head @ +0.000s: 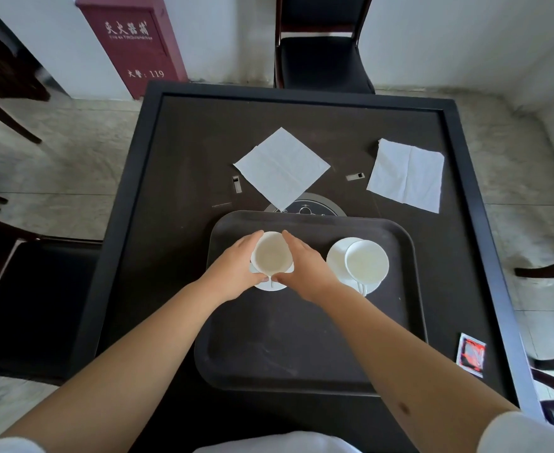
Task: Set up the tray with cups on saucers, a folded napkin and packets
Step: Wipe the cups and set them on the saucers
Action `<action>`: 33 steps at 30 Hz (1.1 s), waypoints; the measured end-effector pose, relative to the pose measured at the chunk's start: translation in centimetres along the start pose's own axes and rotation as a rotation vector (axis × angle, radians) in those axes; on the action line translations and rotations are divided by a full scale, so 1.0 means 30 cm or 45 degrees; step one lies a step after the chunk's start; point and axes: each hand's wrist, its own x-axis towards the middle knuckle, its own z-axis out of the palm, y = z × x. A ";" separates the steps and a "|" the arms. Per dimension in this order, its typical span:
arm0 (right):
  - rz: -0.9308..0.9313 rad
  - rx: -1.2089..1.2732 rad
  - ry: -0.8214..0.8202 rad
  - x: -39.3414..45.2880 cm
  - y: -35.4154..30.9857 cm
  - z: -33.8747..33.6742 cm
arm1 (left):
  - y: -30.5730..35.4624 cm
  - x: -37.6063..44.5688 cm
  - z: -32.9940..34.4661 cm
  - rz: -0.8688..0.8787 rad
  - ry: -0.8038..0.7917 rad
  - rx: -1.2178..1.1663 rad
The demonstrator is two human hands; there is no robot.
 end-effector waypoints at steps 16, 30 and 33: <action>-0.037 -0.122 0.045 -0.075 -0.036 -0.020 | 0.028 -0.063 0.003 0.059 0.060 0.291; 0.004 -0.234 0.114 -0.318 -0.007 0.004 | 0.065 -0.246 0.028 0.149 0.264 0.613; -0.012 -0.253 0.127 -0.336 -0.007 -0.011 | 0.083 -0.265 0.020 0.187 0.276 0.643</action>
